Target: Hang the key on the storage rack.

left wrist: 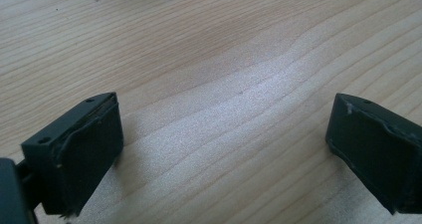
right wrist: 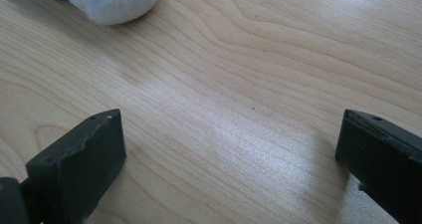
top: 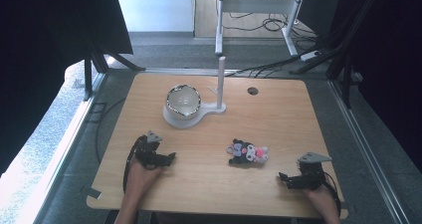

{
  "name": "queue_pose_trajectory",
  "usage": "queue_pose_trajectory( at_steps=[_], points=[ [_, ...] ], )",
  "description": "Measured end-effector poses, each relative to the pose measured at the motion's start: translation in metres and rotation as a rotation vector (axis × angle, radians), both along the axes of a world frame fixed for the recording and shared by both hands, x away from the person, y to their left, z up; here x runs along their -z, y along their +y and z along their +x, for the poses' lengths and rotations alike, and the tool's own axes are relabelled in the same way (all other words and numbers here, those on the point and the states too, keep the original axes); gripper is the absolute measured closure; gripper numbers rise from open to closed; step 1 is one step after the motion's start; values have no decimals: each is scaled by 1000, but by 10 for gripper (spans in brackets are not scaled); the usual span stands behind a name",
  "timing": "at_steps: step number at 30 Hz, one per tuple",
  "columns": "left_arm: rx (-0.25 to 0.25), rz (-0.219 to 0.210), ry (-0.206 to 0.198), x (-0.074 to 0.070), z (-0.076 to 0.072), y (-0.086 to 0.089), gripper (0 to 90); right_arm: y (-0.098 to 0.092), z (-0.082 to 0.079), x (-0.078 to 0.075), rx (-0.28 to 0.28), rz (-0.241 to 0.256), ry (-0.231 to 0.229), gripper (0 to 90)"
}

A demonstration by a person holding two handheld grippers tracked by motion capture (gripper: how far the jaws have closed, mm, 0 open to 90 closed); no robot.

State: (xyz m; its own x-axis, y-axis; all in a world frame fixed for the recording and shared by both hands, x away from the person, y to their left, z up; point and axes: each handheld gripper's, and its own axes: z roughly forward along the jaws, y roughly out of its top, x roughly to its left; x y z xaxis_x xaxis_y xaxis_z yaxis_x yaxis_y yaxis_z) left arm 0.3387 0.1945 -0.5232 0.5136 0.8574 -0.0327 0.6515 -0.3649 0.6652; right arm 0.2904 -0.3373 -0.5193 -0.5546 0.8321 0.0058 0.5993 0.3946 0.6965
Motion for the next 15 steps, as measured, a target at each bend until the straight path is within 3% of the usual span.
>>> queue_pose_trajectory(
  at_steps=[15],
  points=[
    [0,0,0,0,0,0,15,-3,1,-5,-19,-37,30,0]
  ],
)
